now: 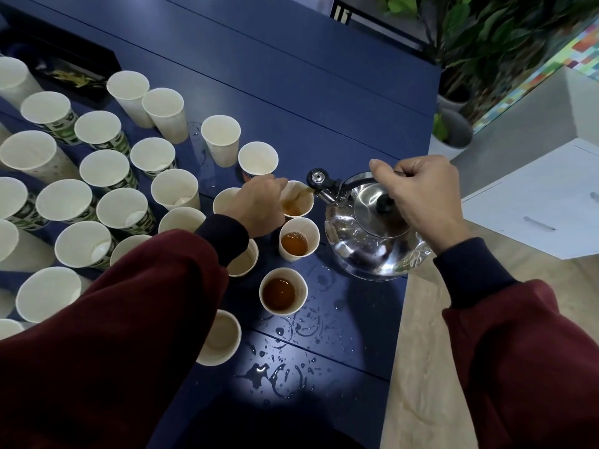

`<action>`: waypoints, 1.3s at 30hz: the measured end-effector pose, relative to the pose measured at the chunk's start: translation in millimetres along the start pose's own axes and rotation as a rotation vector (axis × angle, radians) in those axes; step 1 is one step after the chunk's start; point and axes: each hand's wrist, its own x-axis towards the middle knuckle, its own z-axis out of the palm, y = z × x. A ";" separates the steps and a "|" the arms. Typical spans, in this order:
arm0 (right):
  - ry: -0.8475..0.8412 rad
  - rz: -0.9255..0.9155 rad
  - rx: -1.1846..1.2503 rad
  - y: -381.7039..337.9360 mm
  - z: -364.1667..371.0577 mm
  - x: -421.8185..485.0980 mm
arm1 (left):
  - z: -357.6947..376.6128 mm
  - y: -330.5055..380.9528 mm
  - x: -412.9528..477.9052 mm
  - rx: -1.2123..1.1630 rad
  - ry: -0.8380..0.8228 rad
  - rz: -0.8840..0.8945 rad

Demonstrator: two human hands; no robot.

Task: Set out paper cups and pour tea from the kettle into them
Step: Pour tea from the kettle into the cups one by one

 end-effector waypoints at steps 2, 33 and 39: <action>-0.006 0.001 0.001 -1.3 -0.5 -0.4 | -0.2 0.7 0.0 0.002 -0.001 0.006; 0.055 0.067 0.392 -80.9 -66.8 -88.2 | -6.7 -17.6 -125.9 -0.004 0.043 -0.182; -0.005 0.075 0.357 -81.7 -54.2 -124.2 | 9.8 -18.9 -144.3 0.016 0.095 -0.196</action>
